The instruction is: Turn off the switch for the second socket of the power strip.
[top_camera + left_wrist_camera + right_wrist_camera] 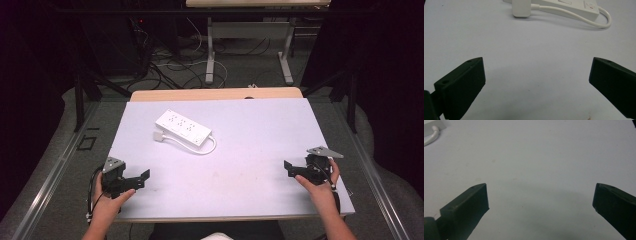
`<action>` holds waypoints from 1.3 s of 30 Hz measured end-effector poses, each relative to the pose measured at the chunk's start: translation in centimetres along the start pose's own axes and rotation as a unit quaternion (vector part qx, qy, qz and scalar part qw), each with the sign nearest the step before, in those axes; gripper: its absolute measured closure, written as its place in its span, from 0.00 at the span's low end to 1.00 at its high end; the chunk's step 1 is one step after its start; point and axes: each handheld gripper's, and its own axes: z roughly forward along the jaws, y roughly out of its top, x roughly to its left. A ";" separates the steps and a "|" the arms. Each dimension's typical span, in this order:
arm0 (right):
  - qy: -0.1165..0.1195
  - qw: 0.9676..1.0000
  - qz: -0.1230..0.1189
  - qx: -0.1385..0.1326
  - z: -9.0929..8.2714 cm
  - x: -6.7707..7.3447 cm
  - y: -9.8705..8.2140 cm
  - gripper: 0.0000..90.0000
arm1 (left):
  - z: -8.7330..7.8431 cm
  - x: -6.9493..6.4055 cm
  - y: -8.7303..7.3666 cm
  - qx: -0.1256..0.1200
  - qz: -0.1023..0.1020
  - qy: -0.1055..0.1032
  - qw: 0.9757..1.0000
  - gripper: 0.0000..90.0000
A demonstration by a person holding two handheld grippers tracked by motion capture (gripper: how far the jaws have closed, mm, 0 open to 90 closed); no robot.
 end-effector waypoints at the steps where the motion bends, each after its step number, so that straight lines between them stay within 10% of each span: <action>1: 0.000 1.000 0.000 0.000 0.0 0.0 0.0 0.00 | 0.0 0.0 0.0 0.000 0.001 0.001 1.000 0.00; 39: 0.017 0.999 -0.038 -0.009 -0.2 1.9 -0.3 0.01 | 0.5 -1.1 3.6 0.000 0.010 0.006 1.000 0.02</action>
